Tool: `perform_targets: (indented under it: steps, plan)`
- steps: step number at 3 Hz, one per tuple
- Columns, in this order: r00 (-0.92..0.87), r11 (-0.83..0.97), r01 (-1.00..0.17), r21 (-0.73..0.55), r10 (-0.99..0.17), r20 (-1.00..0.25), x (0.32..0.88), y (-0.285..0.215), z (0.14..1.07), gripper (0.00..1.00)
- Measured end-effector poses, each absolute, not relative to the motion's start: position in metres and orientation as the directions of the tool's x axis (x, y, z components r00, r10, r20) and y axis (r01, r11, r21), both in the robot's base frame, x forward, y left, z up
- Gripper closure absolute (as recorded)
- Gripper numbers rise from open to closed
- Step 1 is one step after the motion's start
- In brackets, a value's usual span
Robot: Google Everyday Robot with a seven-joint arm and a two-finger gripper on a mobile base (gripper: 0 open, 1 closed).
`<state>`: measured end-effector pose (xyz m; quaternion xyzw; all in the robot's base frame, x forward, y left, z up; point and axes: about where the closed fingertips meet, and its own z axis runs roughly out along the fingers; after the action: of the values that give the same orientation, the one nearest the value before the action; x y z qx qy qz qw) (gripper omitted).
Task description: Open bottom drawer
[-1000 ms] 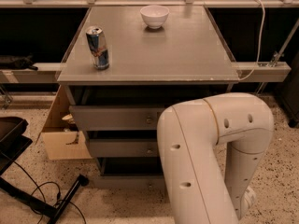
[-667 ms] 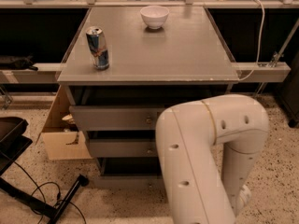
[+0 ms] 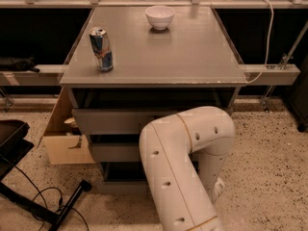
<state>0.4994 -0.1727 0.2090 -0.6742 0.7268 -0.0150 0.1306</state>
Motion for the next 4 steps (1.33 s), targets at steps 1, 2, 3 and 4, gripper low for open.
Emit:
perform_targets:
  steps: [1, 2, 3, 4]
  plan:
    - [-0.143, 0.16, -0.958, -0.239, -0.986, -0.086, 0.547, -0.2, 0.217, 0.0]
    - [-0.127, 0.148, -0.962, -0.23, -0.986, -0.107, 0.548, -0.185, 0.201, 0.0]
    - [-0.076, 0.102, -0.97, -0.223, -0.99, -0.121, 0.552, -0.143, 0.16, 0.0]
    - [-0.065, 0.09, -0.972, -0.216, -0.991, -0.117, 0.55, -0.143, 0.158, 0.03]
